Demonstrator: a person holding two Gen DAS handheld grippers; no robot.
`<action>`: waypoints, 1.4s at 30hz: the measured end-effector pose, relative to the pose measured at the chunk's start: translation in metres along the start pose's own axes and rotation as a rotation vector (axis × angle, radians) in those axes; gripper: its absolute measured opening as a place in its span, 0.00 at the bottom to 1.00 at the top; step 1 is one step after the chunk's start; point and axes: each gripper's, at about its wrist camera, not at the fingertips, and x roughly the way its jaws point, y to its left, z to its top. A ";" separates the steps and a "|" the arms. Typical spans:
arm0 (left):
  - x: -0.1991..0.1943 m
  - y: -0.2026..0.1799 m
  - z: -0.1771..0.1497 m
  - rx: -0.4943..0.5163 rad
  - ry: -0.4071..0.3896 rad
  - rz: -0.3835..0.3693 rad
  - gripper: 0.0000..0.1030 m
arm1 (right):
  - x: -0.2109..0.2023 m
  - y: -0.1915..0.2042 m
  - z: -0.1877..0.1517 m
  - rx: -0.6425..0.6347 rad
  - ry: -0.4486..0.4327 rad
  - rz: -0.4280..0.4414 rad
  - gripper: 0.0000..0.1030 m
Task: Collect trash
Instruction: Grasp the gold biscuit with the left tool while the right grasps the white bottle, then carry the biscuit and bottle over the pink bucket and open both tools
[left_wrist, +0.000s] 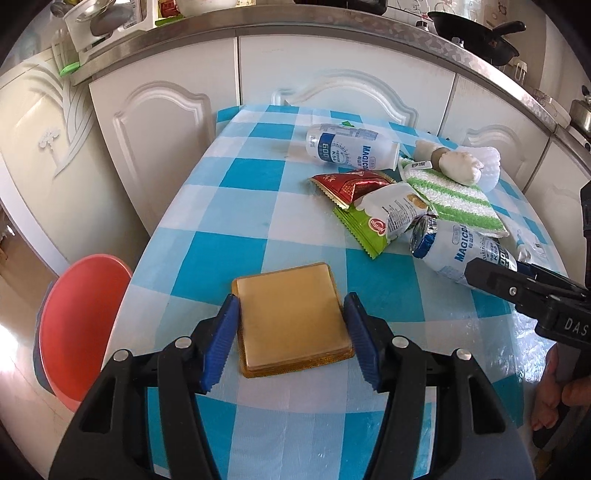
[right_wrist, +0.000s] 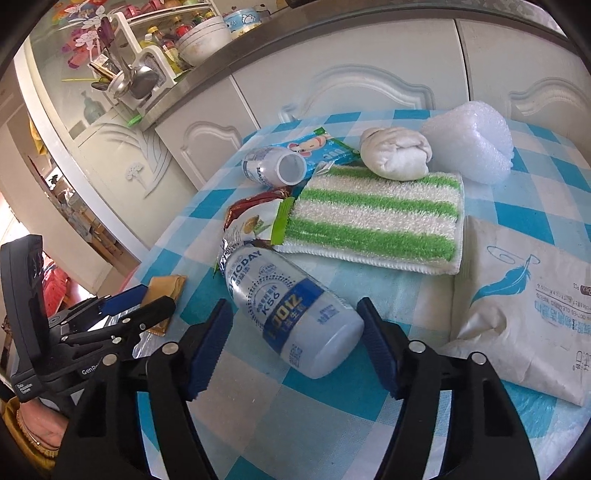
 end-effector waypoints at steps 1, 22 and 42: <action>-0.002 0.002 -0.001 -0.003 0.000 -0.006 0.57 | 0.000 0.000 0.000 -0.002 0.005 -0.001 0.61; -0.030 0.031 -0.024 -0.040 -0.057 -0.155 0.57 | -0.027 0.028 -0.029 -0.032 -0.070 -0.140 0.46; -0.065 0.090 -0.029 -0.116 -0.136 -0.172 0.58 | -0.044 0.085 -0.025 -0.016 -0.084 -0.100 0.45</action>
